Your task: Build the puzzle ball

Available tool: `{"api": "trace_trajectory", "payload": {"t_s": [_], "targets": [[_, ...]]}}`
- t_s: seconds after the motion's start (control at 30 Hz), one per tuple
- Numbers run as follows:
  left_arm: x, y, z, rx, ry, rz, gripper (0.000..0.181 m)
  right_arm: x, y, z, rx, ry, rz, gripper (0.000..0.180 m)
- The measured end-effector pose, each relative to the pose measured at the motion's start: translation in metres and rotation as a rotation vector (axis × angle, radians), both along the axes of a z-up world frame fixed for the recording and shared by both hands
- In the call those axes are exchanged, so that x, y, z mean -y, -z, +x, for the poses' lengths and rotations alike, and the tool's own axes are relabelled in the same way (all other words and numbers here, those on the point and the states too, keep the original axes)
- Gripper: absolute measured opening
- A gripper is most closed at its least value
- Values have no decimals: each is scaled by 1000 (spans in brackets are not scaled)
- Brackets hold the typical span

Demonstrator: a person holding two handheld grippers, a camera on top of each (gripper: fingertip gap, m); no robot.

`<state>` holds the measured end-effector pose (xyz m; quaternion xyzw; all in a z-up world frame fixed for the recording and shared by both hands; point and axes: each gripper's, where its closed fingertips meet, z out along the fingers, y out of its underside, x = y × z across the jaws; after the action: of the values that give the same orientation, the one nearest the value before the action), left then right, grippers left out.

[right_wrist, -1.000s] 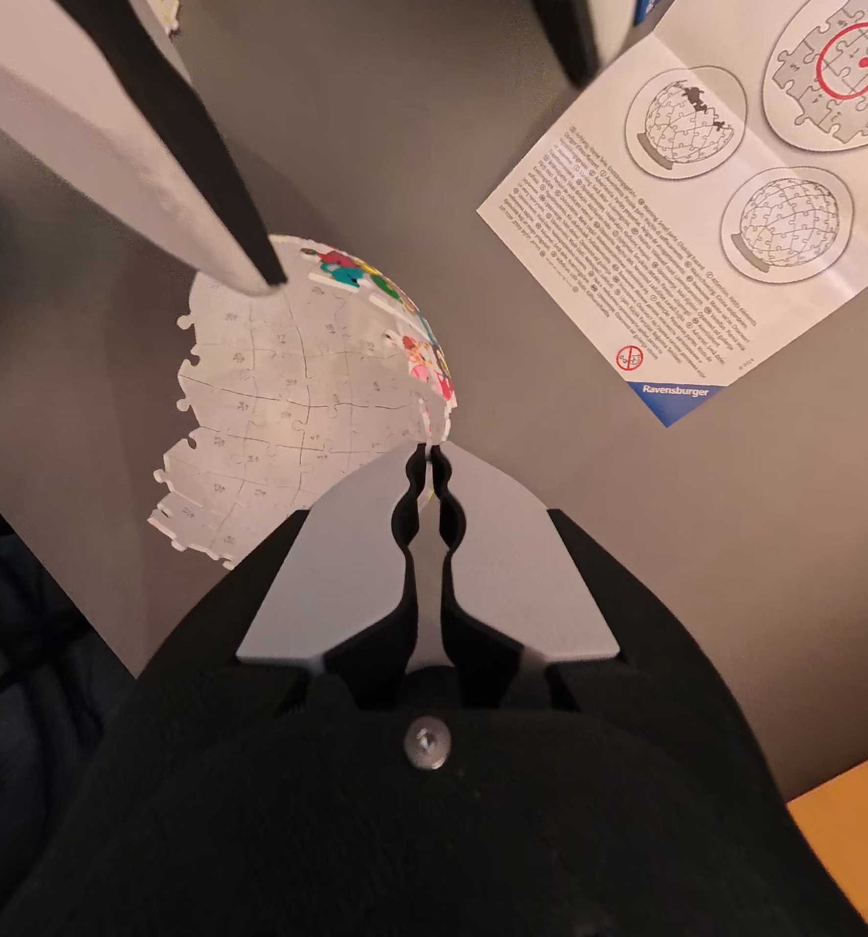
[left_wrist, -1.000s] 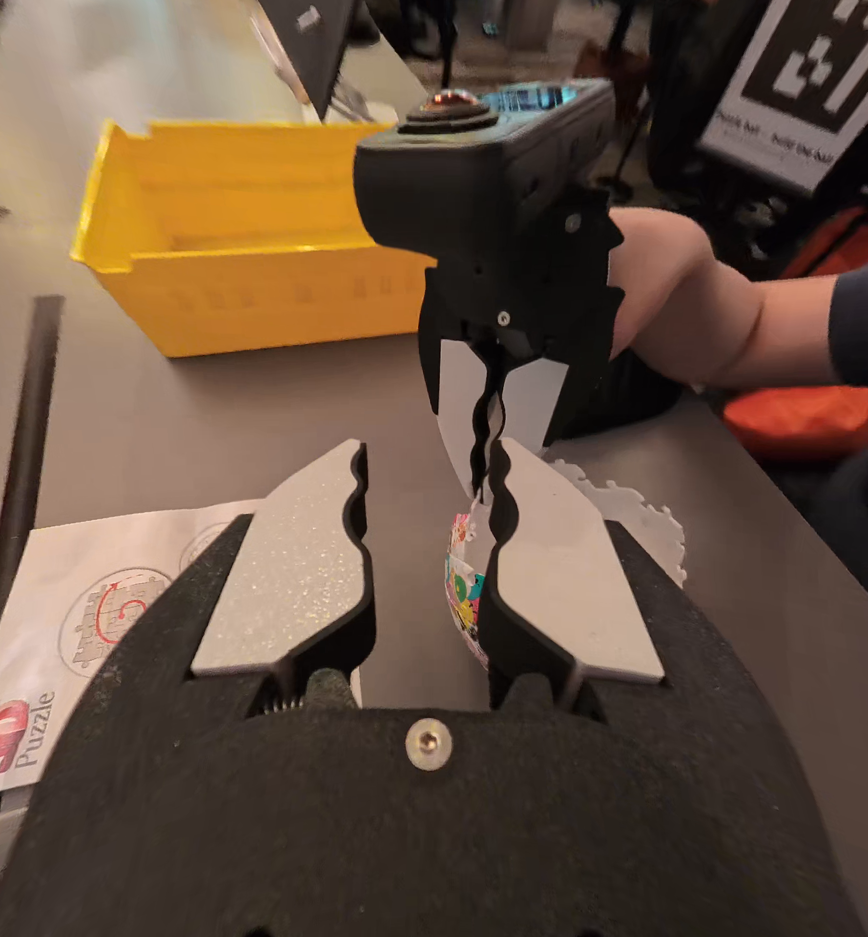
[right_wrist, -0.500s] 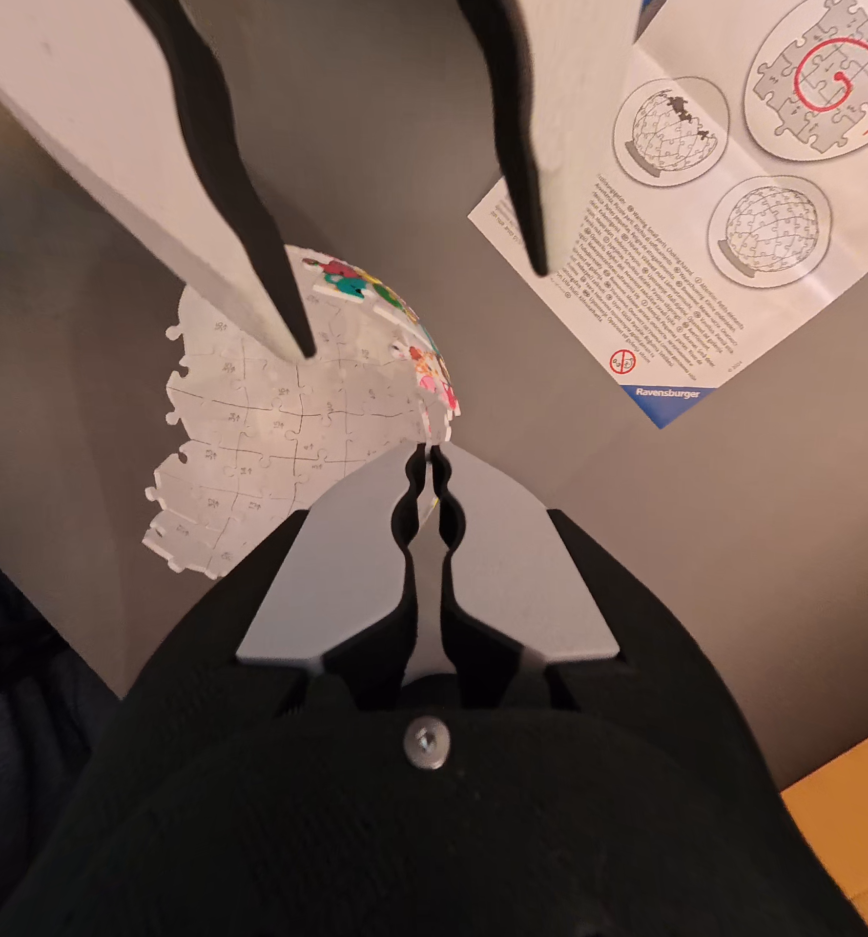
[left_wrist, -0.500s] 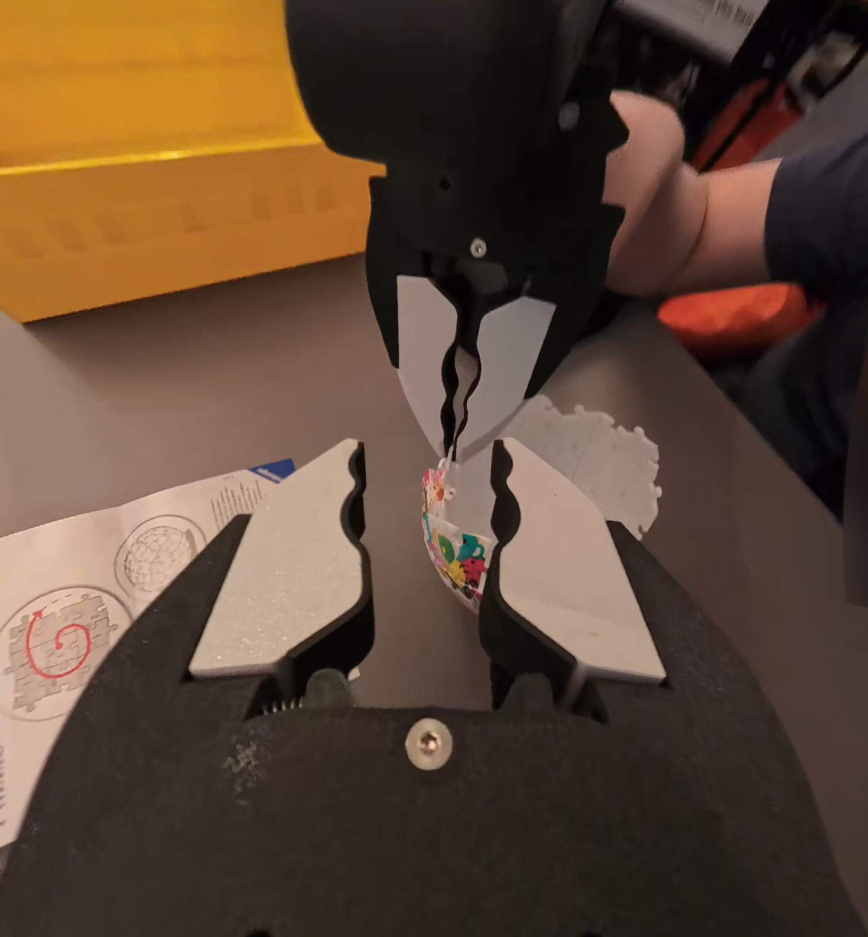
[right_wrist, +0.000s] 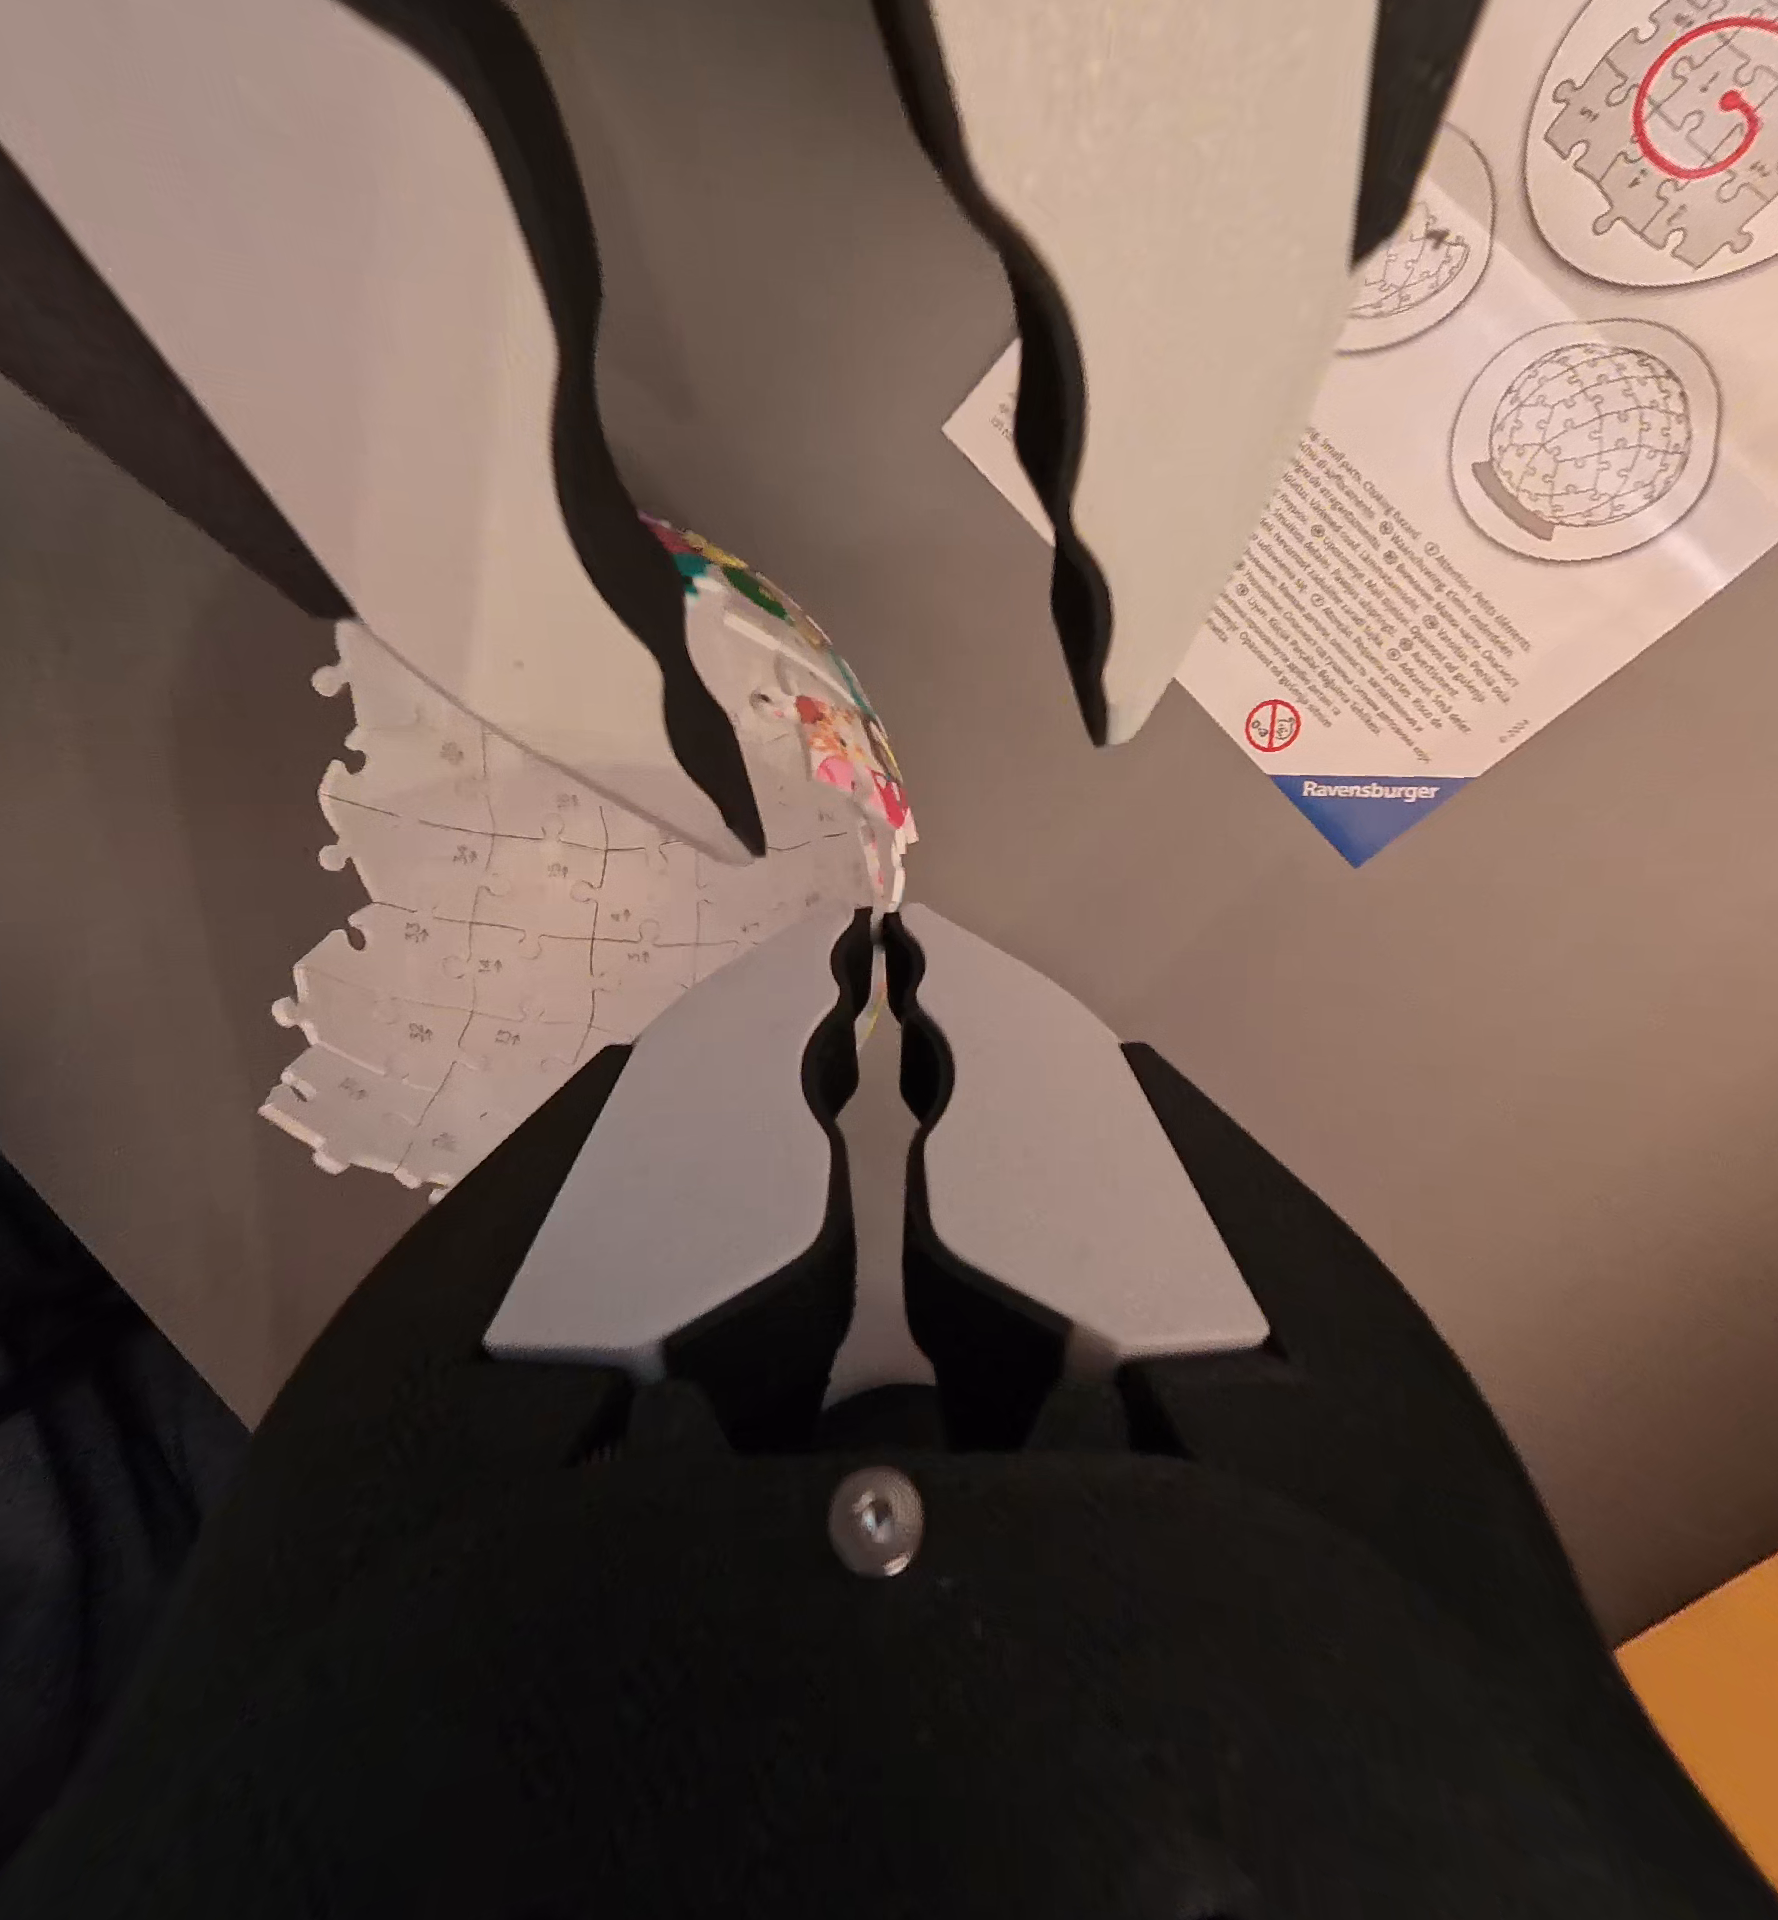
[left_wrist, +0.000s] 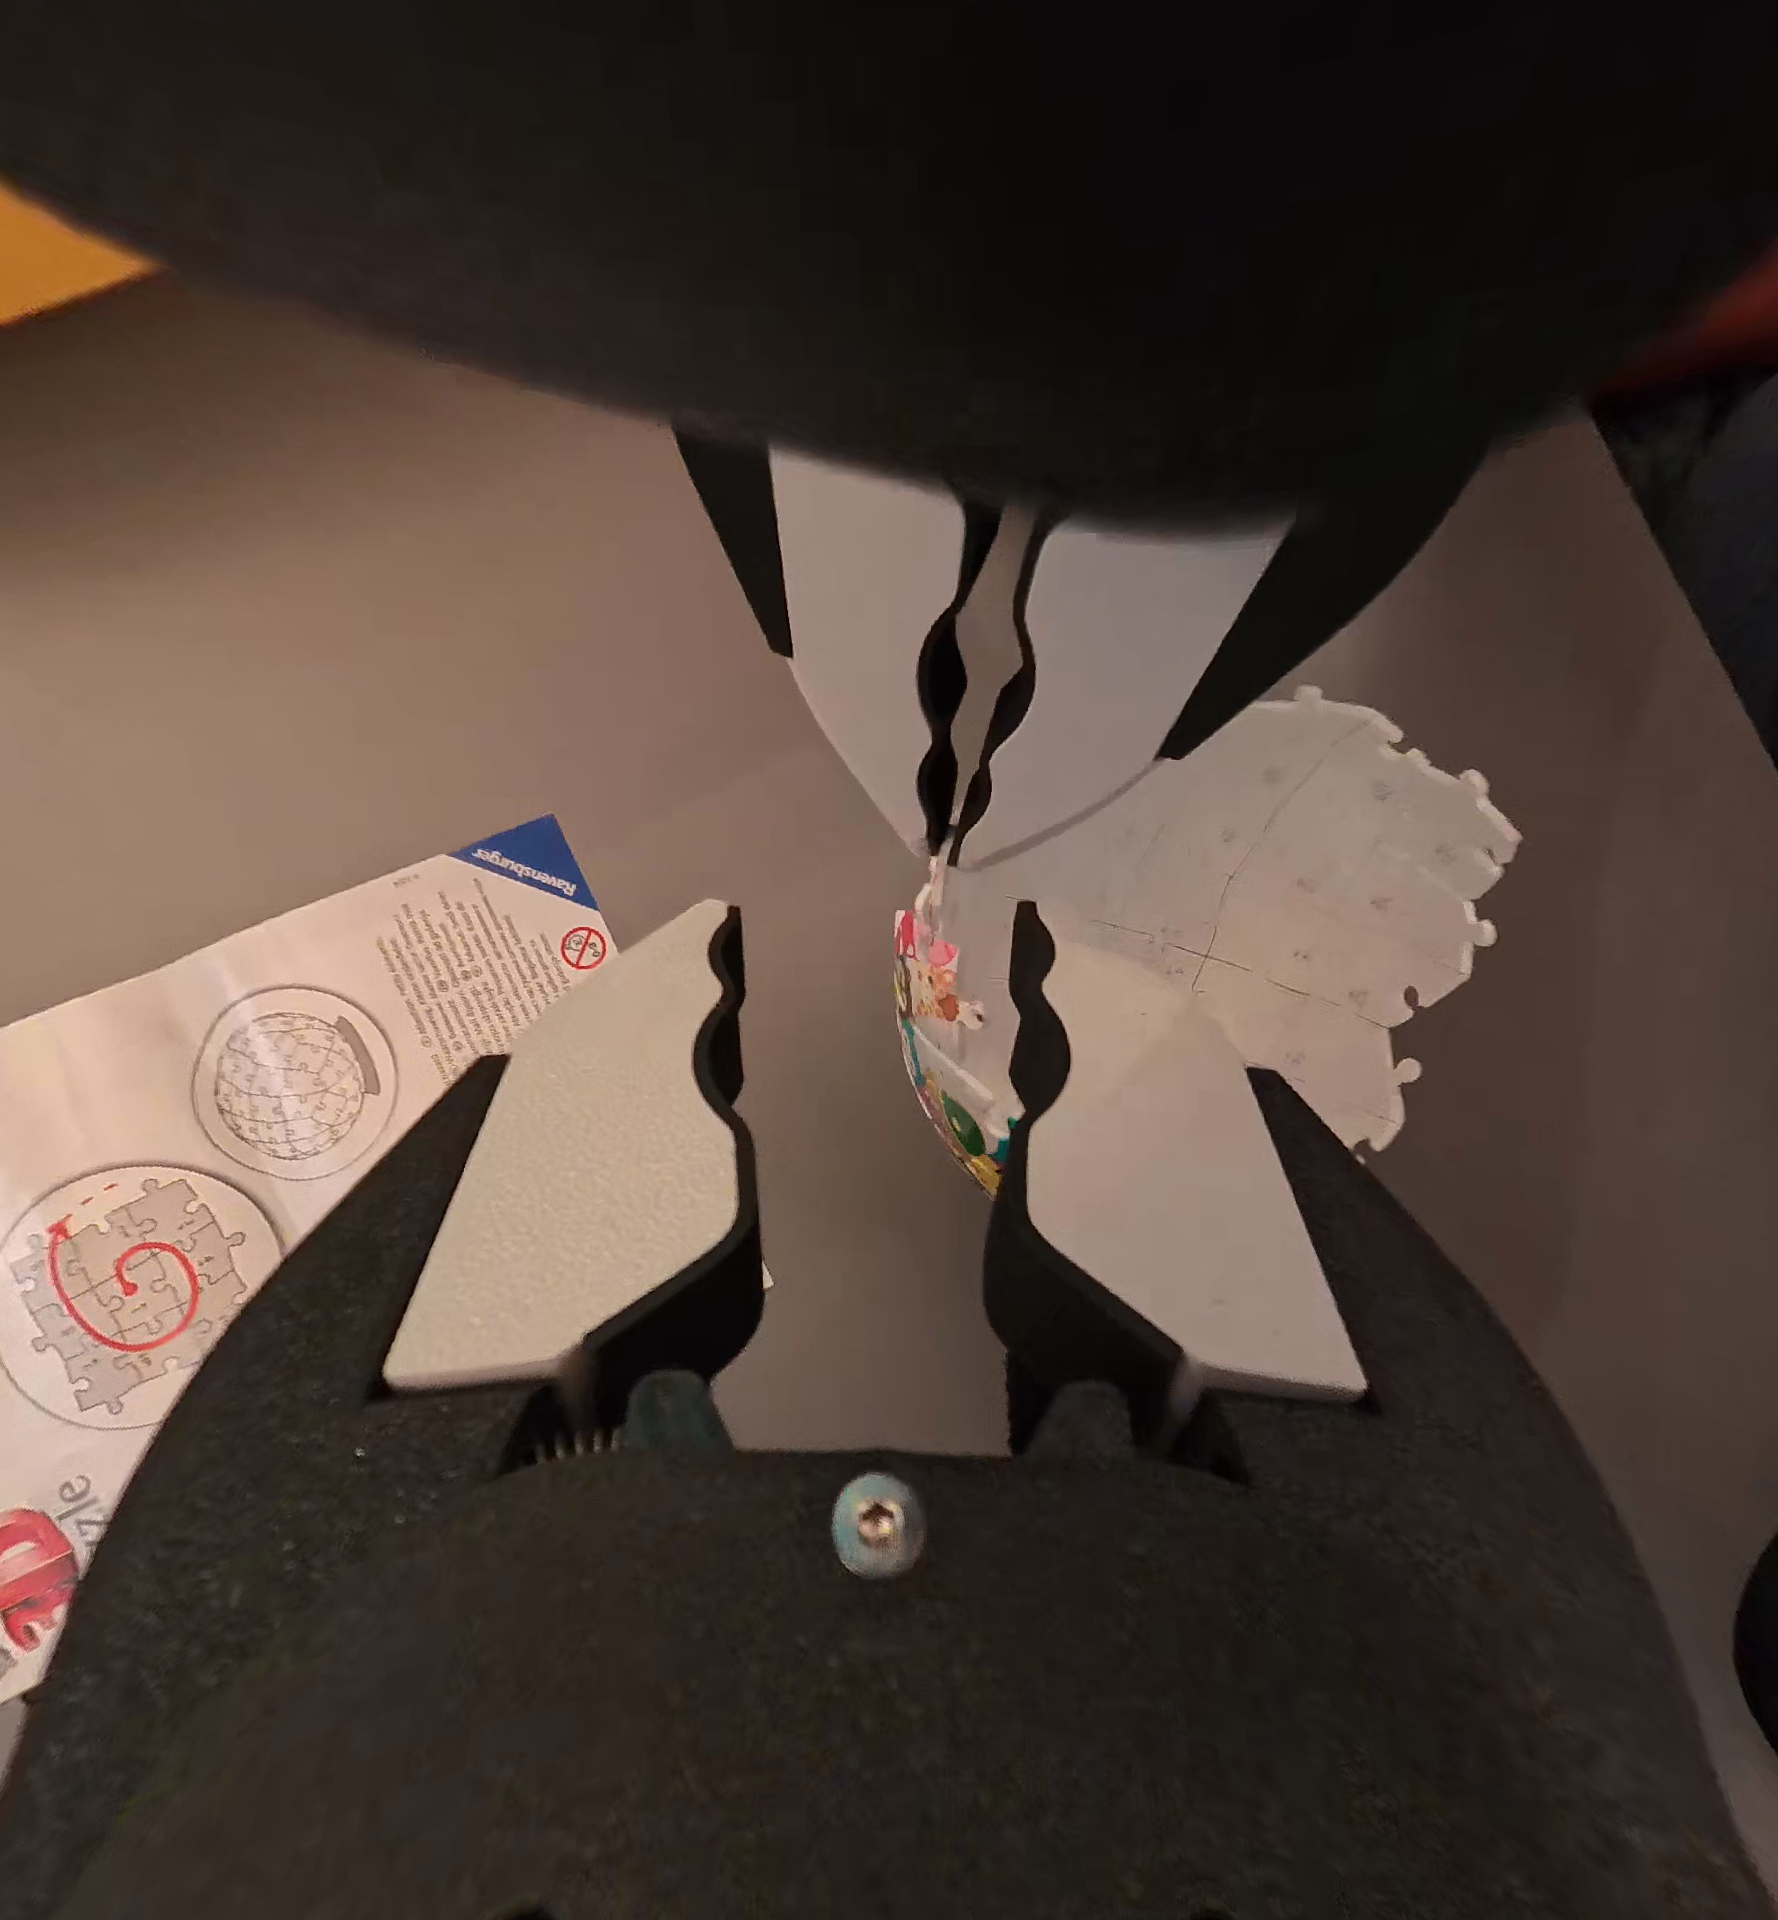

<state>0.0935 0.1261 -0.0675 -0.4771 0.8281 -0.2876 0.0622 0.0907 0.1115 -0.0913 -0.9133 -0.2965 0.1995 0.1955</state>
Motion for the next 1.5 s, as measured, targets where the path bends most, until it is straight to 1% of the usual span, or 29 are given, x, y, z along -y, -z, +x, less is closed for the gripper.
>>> {"api": "trace_trajectory", "payload": {"t_s": [0.17,0.23,0.43,0.53,0.63,0.8,0.9,1.0,1.17,1.27,1.33,1.4,1.5], "targets": [[-1,1,6,36,0,26,51,-1,2,0,-1,3,3,3],[-1,-3,6,54,1,6,50,-2,3,0,-2,5,6,3],[0,-2,1,29,-19,-77,49,-1,2,1,-22,16,13,3],[1,2,-2,-1,-20,-87,52,-2,2,1,-20,21,23,3],[2,7,-3,-30,-22,-78,58,-2,2,1,-19,27,34,3],[-1,13,-4,-58,-13,-17,61,-3,2,2,-28,34,44,3],[-1,12,-3,-67,-8,4,55,-3,1,3,-36,37,55,3],[-1,9,-4,-77,-4,13,55,-2,0,2,-66,40,40,3],[-10,-1,-5,-79,-58,-24,53,0,3,2,-77,36,23,3],[-13,-13,-12,-104,-104,-73,48,-1,1,3,-74,34,38,3],[-8,-26,-18,-83,-121,-125,46,-2,0,2,-76,30,49,3],[-8,-36,-25,-16,-122,-82,44,-2,0,2,-80,26,51,3],[-15,-49,-32,80,-117,76,46,-2,2,2,-81,20,49,3]]}}
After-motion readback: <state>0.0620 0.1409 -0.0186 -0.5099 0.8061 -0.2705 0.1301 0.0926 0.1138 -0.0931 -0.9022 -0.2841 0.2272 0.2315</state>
